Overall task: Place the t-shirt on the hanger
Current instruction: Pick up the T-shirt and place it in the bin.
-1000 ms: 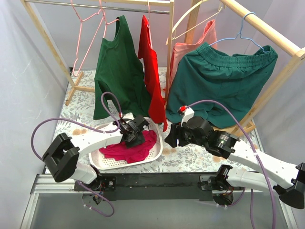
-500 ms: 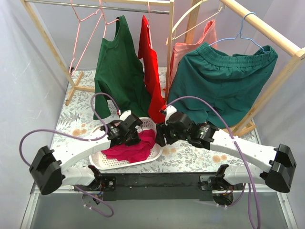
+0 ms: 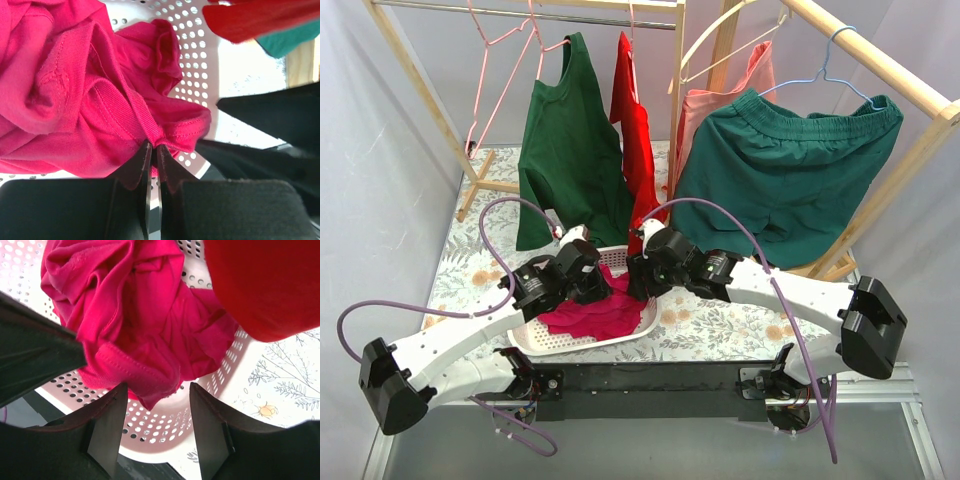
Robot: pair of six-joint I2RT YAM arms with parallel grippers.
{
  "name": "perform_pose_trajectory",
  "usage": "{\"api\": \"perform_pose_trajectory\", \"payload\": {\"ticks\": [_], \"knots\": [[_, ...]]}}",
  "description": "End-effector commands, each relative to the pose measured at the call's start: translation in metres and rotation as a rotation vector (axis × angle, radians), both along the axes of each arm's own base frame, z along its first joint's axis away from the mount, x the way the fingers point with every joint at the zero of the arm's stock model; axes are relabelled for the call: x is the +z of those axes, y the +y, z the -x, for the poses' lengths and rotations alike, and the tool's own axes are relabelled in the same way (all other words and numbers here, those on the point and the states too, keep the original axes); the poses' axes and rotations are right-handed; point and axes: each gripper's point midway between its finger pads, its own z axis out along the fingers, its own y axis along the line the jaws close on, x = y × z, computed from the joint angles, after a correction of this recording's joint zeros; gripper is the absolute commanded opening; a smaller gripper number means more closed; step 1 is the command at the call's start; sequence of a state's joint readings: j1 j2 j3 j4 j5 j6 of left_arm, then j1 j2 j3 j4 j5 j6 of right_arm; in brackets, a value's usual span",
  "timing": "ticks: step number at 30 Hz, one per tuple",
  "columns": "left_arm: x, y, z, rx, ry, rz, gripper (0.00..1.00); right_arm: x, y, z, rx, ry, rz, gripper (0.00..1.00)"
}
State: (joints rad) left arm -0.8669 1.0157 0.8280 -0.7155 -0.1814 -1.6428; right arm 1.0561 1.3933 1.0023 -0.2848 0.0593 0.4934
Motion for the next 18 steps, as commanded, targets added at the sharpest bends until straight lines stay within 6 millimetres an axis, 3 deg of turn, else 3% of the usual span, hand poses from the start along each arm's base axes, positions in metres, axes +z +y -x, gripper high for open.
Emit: {"api": "perform_pose_trajectory", "payload": {"ticks": [1, 8, 12, 16, 18], "knots": [[0.023, -0.002, 0.004, -0.025, -0.034, 0.061, 0.0, 0.031, 0.024, -0.009, 0.013, -0.045, -0.104, 0.6], [0.028, -0.005, 0.006, -0.037, -0.043, 0.088, 0.0, 0.042, 0.039, 0.011, 0.108, -0.004, -0.23, 0.61], [0.041, -0.007, 0.003, -0.045, -0.074, 0.113, 0.0, 0.023, 0.036, 0.019, 0.106, 0.049, -0.214, 0.59], [0.047, -0.007, 0.004, -0.052, -0.089, 0.125, 0.0, 0.027, 0.032, 0.009, 0.059, 0.01, -0.21, 0.4], [0.048, -0.004, 0.007, -0.05, -0.086, 0.125, 0.0, 0.038, 0.031, 0.002, 0.032, -0.02, -0.212, 0.16]]}}
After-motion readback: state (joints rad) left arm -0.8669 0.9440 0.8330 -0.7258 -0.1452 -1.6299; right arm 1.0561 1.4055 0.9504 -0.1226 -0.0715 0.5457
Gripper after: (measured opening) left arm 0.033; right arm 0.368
